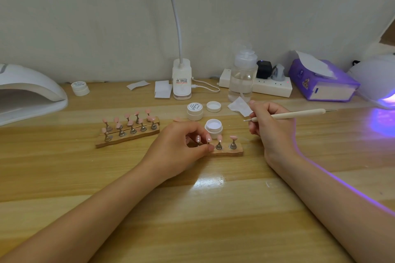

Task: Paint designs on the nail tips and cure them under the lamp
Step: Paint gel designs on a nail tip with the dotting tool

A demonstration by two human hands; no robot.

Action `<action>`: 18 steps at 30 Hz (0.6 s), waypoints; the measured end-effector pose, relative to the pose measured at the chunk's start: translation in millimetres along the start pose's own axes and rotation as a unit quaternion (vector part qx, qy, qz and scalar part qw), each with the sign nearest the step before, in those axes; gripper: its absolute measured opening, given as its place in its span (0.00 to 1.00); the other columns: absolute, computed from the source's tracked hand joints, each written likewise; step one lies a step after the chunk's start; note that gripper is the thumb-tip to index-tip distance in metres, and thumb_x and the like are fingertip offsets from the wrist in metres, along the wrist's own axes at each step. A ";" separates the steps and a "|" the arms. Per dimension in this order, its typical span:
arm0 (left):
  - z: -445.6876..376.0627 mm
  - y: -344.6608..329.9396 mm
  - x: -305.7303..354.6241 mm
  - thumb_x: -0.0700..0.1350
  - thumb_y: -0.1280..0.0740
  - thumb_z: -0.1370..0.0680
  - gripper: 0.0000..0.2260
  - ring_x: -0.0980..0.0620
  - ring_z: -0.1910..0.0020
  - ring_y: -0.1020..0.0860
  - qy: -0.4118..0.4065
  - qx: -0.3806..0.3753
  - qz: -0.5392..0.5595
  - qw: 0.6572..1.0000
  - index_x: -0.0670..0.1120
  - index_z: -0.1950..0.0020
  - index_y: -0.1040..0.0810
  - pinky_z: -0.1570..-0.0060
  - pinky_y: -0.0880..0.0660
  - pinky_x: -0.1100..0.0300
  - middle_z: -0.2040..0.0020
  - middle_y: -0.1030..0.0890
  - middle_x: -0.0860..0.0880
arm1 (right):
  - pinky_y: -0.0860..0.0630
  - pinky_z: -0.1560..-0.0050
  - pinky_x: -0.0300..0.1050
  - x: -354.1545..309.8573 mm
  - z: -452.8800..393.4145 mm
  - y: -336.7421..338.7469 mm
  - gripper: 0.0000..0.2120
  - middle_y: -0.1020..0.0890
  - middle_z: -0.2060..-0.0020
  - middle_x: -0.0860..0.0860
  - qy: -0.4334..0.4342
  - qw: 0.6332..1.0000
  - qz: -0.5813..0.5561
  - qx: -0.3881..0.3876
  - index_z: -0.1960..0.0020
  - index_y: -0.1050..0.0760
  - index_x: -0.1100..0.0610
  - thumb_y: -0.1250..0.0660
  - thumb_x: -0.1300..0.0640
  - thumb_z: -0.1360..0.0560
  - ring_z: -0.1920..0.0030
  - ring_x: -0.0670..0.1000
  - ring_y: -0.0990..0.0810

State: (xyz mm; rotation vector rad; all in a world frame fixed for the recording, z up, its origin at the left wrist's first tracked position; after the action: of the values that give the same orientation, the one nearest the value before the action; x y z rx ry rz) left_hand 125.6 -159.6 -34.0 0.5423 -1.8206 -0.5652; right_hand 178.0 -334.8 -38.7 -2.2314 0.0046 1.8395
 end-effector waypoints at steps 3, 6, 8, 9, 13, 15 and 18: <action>0.5 0.0 0.6 0.44 0.26 0.32 0.09 0.64 0.67 0.30 -0.005 -0.001 -0.005 1.000 0.56 0.66 0.24 0.66 0.35 0.72 0.69 0.26 0.58 | 0.32 0.76 0.31 -0.2 0.1 0.1 0.16 0.29 0.83 0.46 0.003 1.000 -0.001 -0.002 0.72 0.30 0.57 0.33 0.61 0.27 0.80 0.41 0.31; 0.7 -0.2 1.4 0.43 0.26 0.31 0.10 0.64 0.66 0.29 -0.006 -0.002 -0.001 1.000 0.56 0.65 0.24 0.65 0.34 0.73 0.69 0.26 0.57 | 0.32 0.76 0.31 -0.3 0.2 -0.2 0.16 0.29 0.83 0.46 0.004 1.000 0.000 -0.002 0.72 0.30 0.57 0.33 0.61 0.27 0.80 0.41 0.31; 0.7 -0.5 1.6 0.43 0.26 0.31 0.10 0.64 0.66 0.28 -0.006 -0.002 0.003 1.000 0.56 0.66 0.24 0.65 0.33 0.72 0.68 0.25 0.57 | 0.32 0.76 0.31 -0.4 0.1 -0.2 0.16 0.29 0.83 0.46 0.005 1.000 -0.001 -0.001 0.72 0.30 0.58 0.33 0.61 0.27 0.80 0.41 0.31; 0.8 -0.5 1.5 0.43 0.26 0.31 0.10 0.63 0.66 0.28 -0.006 -0.002 0.004 1.000 0.56 0.66 0.24 0.65 0.33 0.72 0.68 0.25 0.57 | 0.32 0.76 0.31 -0.3 0.2 -0.3 0.16 0.29 0.83 0.46 0.005 1.000 0.000 -0.002 0.72 0.30 0.58 0.33 0.61 0.27 0.80 0.41 0.31; 0.8 -0.9 1.4 0.44 0.27 0.31 0.10 0.58 0.65 0.27 -0.010 -0.003 -0.005 1.000 0.56 0.66 0.25 0.65 0.33 0.69 0.67 0.25 0.57 | 0.32 0.77 0.31 -0.2 -0.4 -0.2 0.16 0.30 0.83 0.46 0.007 1.000 -0.004 -0.001 0.73 0.30 0.57 0.33 0.61 0.27 0.80 0.41 0.31; 0.9 -0.9 2.4 0.43 0.27 0.31 0.11 0.60 0.64 0.27 -0.016 -0.003 -0.007 1.000 0.57 0.66 0.25 0.65 0.33 0.71 0.67 0.25 0.57 | 0.32 0.77 0.31 -0.3 -0.3 -0.1 0.16 0.29 0.83 0.46 0.008 1.000 -0.002 -0.003 0.73 0.30 0.57 0.33 0.61 0.27 0.80 0.41 0.31; 1.1 -1.0 3.2 0.43 0.27 0.30 0.11 0.62 0.64 0.27 -0.016 -0.006 -0.006 1.000 0.57 0.66 0.25 0.64 0.33 0.71 0.67 0.25 0.57 | 0.32 0.76 0.31 0.1 -0.1 -0.2 0.17 0.29 0.83 0.46 0.009 1.000 -0.004 -0.005 0.73 0.30 0.56 0.33 0.61 0.27 0.80 0.41 0.31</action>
State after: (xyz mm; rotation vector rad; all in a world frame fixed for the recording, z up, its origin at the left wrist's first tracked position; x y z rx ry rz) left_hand 123.7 -162.3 -32.5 0.5386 -1.8443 -0.5961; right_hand 178.1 -334.7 -38.7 -2.2516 -0.0117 1.8197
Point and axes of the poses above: each hand's wrist, its own z-axis away from the middle knuckle, its own y-axis out of the back of the hand, x = y × z, the point moved 6 cm from there along -z, towards the middle knuckle
